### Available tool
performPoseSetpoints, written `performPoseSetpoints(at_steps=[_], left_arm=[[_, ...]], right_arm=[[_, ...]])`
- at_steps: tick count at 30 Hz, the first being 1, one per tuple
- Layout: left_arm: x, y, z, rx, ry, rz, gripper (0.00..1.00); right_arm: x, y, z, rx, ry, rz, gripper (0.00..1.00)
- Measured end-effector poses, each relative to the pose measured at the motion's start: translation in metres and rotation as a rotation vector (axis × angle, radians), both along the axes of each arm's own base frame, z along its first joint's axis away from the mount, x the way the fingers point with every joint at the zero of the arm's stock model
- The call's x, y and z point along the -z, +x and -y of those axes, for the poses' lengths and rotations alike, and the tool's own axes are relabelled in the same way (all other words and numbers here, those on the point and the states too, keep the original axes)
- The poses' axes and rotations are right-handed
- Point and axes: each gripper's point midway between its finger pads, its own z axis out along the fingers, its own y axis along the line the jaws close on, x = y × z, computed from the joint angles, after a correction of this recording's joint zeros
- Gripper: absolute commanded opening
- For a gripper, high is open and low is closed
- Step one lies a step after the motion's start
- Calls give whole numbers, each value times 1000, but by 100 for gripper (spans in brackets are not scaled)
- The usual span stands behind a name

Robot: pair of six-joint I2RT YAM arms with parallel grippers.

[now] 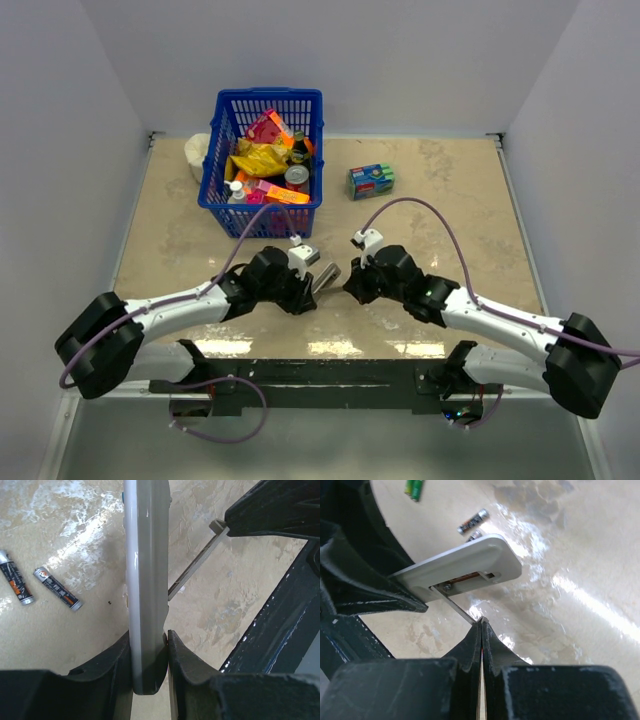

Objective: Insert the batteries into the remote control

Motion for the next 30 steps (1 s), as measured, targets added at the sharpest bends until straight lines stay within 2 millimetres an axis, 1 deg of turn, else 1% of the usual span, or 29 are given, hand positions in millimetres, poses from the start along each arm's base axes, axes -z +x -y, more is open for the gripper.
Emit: performPoseSetpoints(at_steps=[5, 9, 13, 19, 20, 22, 24, 26, 27, 29, 30], left_arm=[[6, -3, 8, 37, 23, 8, 0], [4, 0, 14, 50, 22, 29, 0], [1, 4, 18, 50, 19, 53, 0], [6, 9, 18, 31, 44, 55, 0], [6, 10, 17, 28, 48, 55, 0], [7, 11, 16, 21, 54, 58, 0], [7, 12, 15, 15, 58, 62, 0], [4, 13, 15, 11, 54, 70, 0], [1, 14, 15, 8, 46, 79, 0], [-11, 15, 16, 2, 22, 105, 0], [-21, 17, 16, -6, 1, 128, 0]], right_arm=[[18, -3, 14, 109, -21, -89, 0], [32, -6, 25, 191, -39, -158, 0], [41, -8, 33, 256, -44, -205, 0], [53, -11, 44, 330, -65, -249, 0], [53, -11, 46, 338, -68, -250, 1], [54, -11, 47, 345, -74, -251, 7], [55, -11, 49, 340, -87, -247, 21], [55, -10, 49, 319, -110, -237, 25], [55, -10, 47, 303, -120, -231, 28], [53, -6, 43, 274, -140, -221, 30], [52, -4, 40, 260, -150, -218, 30]])
